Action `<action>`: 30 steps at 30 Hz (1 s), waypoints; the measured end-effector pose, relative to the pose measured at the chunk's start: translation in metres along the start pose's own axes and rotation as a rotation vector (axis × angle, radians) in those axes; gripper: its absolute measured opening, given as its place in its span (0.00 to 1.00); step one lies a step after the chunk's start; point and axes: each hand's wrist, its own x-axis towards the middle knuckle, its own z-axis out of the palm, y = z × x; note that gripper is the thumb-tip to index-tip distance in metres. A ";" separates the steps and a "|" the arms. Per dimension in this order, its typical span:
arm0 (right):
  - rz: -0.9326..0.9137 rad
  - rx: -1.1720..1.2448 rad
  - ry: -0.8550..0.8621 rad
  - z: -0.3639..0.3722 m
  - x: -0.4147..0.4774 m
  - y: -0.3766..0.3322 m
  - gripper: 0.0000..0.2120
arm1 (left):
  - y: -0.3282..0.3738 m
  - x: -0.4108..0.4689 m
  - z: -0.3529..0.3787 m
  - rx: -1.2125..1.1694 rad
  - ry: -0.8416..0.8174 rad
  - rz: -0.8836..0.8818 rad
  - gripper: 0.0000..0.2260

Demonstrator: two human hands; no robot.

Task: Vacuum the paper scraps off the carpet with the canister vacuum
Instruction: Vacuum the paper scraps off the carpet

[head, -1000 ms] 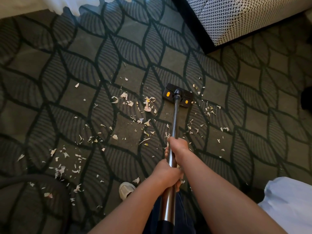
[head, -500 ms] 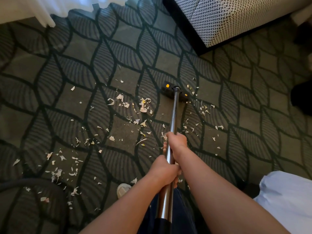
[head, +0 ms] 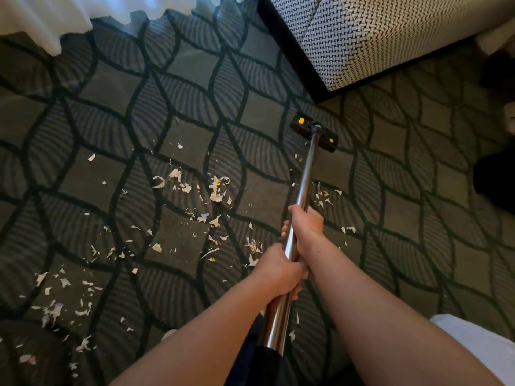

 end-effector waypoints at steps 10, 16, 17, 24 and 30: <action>0.065 -0.017 -0.004 -0.026 0.087 -0.042 0.11 | 0.061 0.072 0.034 0.020 0.003 -0.082 0.10; 0.111 -0.048 -0.037 -0.033 0.098 -0.038 0.13 | 0.062 0.080 0.043 0.042 0.005 -0.134 0.10; 0.119 -0.048 -0.044 -0.034 0.097 -0.037 0.13 | 0.061 0.080 0.044 0.041 0.011 -0.146 0.10; 0.152 -0.085 -0.058 -0.040 0.085 -0.033 0.12 | 0.056 0.071 0.048 -0.006 0.006 -0.190 0.10; 0.167 -0.097 -0.051 -0.038 0.069 -0.021 0.12 | 0.044 0.055 0.046 -0.005 0.002 -0.173 0.10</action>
